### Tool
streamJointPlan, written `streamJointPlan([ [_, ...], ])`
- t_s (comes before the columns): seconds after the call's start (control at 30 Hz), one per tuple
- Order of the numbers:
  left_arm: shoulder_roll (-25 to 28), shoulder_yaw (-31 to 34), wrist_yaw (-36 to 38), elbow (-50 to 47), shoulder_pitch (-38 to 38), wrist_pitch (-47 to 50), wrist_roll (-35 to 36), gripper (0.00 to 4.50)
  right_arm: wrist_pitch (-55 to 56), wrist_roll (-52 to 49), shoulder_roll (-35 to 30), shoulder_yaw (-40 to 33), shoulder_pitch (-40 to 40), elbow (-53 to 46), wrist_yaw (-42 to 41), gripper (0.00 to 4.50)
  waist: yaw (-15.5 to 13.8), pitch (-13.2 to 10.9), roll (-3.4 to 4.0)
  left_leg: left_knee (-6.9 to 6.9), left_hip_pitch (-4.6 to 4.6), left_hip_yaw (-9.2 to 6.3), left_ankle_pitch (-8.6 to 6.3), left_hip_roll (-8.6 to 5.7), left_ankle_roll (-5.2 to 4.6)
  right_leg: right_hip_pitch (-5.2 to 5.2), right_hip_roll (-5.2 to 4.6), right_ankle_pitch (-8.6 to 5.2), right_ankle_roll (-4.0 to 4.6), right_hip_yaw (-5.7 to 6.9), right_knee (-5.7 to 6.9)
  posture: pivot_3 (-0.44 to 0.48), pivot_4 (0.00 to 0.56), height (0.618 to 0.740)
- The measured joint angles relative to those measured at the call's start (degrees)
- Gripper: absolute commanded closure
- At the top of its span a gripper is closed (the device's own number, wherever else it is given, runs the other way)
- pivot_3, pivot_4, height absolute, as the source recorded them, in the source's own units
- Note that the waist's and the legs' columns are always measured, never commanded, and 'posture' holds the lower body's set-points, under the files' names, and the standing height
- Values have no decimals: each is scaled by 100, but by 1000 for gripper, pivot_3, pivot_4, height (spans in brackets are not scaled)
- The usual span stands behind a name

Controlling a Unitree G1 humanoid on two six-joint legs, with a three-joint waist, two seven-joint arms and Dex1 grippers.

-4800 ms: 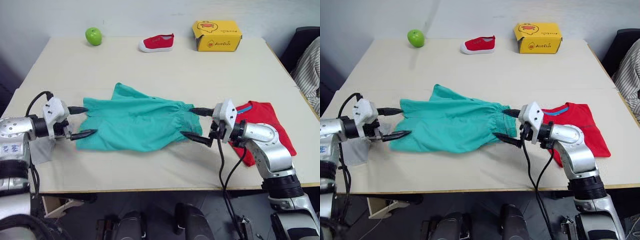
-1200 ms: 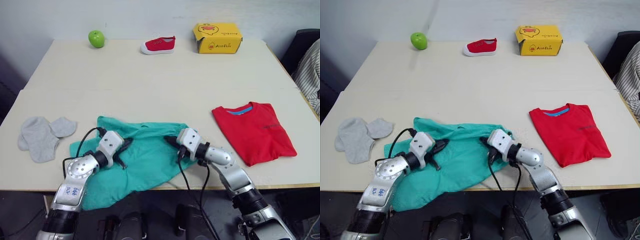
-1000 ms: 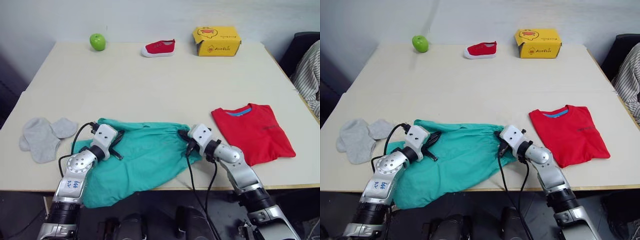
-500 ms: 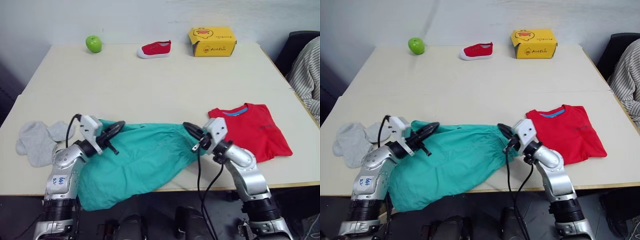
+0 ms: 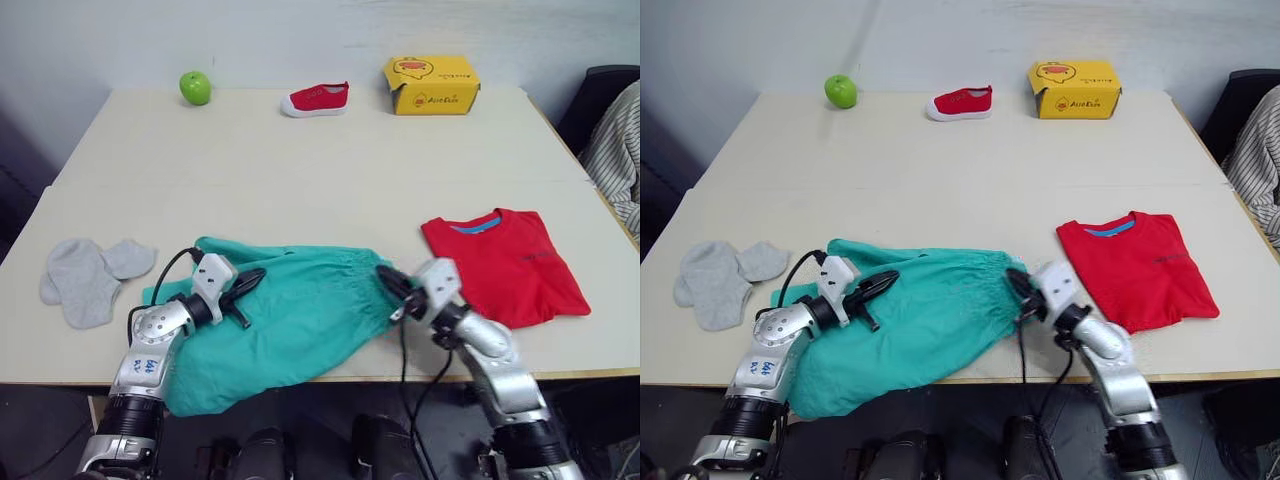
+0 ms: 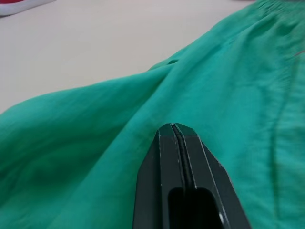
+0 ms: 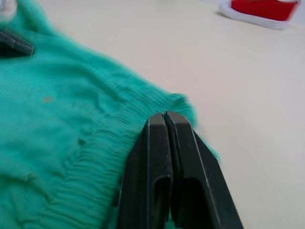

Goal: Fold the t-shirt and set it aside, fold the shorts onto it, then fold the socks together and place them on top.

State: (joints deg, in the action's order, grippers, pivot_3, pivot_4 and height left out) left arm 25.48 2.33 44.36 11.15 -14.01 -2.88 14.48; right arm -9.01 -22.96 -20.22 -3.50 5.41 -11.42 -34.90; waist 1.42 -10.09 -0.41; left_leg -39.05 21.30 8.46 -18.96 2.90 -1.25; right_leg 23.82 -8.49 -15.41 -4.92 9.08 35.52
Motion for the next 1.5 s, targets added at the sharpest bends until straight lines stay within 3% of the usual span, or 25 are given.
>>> streamJointPlan([
  [0.1,-35,-58,527,-20,-54,-131,261,4500,-1445,-1472,-306,-581,-303,-732,204,2465,-1,0,1,-1,3,-1,-5,-1,-7,-1,-3,0,0,-1,-8,0,150,740],
  [0.23,-22,-262,1016,-64,-392,-140,331,4500,-3574,-4069,-983,-1306,-910,-1177,1301,1039,-86,-2,1,-1,4,-9,-26,0,-42,-9,-7,1,1,-4,-44,0,150,740],
  [0.33,-51,-491,1125,-115,-561,-139,241,4500,-4480,-5528,-1356,-1387,-1171,-1231,2211,37,-120,-2,1,0,3,-7,-32,1,-45,-9,-6,0,1,-10,-47,0,150,740],
  [0.47,-114,-769,1093,-91,-600,-146,-44,4500,-4718,-6717,-1402,-1295,-1236,-1195,3516,37,-129,-2,1,0,5,-4,-32,1,-44,-8,-2,1,0,-4,-48,0,150,740],
  [0.67,-102,-963,986,25,-597,56,-318,4500,-4305,-7712,-827,-709,-858,-1129,5057,37,-111,0,-2,0,4,-2,-34,11,-41,-7,6,1,-2,-5,-51,0,150,740],
  [1.03,-68,-902,828,343,-780,75,-376,4500,-3735,-7882,368,337,-138,-906,6210,37,35,5,-6,1,0,0,-39,50,-20,-8,27,-4,9,-10,-52,0,150,740],
  [1.13,-85,-906,828,357,-786,74,-379,4500,-3478,-7194,762,509,-22,-859,6189,692,52,7,-7,1,-6,7,-39,68,-2,-6,69,-6,14,-10,-52,0,150,740],
  [1.33,-154,-936,898,361,-828,30,-378,4500,-2651,-4967,1013,837,-135,-895,5472,2940,-27,7,-8,-2,-1,6,-39,67,1,-3,73,-7,17,-12,-54,0,150,740],
  [1.43,-208,-960,903,499,-956,26,-382,4500,-2295,-4342,1100,731,-173,-976,5301,4058,-129,7,-8,-4,4,6,-41,63,-2,-1,70,-6,16,-11,-58,0,150,740],
  [1.5,-251,-970,893,571,-1082,25,-408,4500,-2138,-3983,1103,671,-206,-1069,5209,4430,-165,7,-8,-4,9,5,-42,60,-5,1,68,-6,15,-9,-62,0,150,740],
])
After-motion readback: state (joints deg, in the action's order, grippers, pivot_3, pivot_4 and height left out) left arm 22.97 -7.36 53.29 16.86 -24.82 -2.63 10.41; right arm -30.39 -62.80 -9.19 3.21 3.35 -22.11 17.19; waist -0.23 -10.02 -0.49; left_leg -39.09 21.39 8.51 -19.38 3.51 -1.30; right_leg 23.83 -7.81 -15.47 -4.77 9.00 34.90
